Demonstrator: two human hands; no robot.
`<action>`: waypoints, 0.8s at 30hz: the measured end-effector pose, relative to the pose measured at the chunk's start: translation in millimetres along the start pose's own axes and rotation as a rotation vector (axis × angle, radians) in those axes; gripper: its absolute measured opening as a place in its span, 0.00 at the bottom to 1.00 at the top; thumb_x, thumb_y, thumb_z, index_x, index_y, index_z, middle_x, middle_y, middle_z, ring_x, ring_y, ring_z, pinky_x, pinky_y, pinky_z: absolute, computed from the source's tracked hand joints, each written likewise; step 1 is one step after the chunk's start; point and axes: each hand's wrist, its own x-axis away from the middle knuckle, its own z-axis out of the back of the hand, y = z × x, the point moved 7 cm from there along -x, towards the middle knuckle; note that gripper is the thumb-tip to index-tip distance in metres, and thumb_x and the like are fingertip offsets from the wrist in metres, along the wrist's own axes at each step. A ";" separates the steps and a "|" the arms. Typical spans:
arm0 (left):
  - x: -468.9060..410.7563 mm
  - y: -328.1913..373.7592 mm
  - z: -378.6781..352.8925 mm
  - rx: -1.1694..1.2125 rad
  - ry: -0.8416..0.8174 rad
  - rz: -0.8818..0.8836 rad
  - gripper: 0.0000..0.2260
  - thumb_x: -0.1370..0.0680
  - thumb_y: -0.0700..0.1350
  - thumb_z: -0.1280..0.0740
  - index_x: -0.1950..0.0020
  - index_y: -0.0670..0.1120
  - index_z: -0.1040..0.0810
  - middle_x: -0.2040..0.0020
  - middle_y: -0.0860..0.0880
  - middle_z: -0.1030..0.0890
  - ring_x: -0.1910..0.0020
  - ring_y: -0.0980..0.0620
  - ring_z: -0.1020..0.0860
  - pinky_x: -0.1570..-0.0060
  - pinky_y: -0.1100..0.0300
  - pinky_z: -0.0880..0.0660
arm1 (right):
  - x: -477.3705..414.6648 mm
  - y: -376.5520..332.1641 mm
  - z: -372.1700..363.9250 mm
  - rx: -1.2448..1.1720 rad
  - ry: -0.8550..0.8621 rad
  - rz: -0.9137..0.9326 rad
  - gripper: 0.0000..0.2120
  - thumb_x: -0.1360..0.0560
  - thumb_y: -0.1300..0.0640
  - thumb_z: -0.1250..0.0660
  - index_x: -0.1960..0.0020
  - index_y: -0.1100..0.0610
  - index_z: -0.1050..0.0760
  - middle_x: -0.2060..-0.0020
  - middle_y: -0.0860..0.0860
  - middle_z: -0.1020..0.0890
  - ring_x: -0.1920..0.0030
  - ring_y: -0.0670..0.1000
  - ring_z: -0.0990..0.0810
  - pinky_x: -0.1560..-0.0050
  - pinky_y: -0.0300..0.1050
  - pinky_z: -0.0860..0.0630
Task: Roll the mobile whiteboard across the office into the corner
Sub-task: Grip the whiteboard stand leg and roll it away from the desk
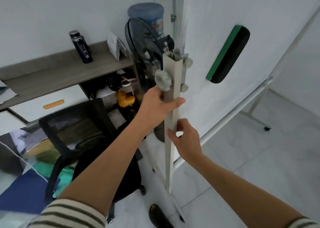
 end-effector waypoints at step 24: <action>237.7 95.5 -63.1 -0.205 -0.098 -0.219 0.18 0.30 0.55 0.28 0.50 0.42 0.20 0.57 0.46 0.16 0.55 0.46 0.19 0.50 0.49 0.22 | 265.9 9.4 73.8 0.134 0.219 -0.214 0.08 0.26 0.52 0.31 0.52 0.52 0.29 0.56 0.46 0.17 0.54 0.47 0.18 0.58 0.42 0.24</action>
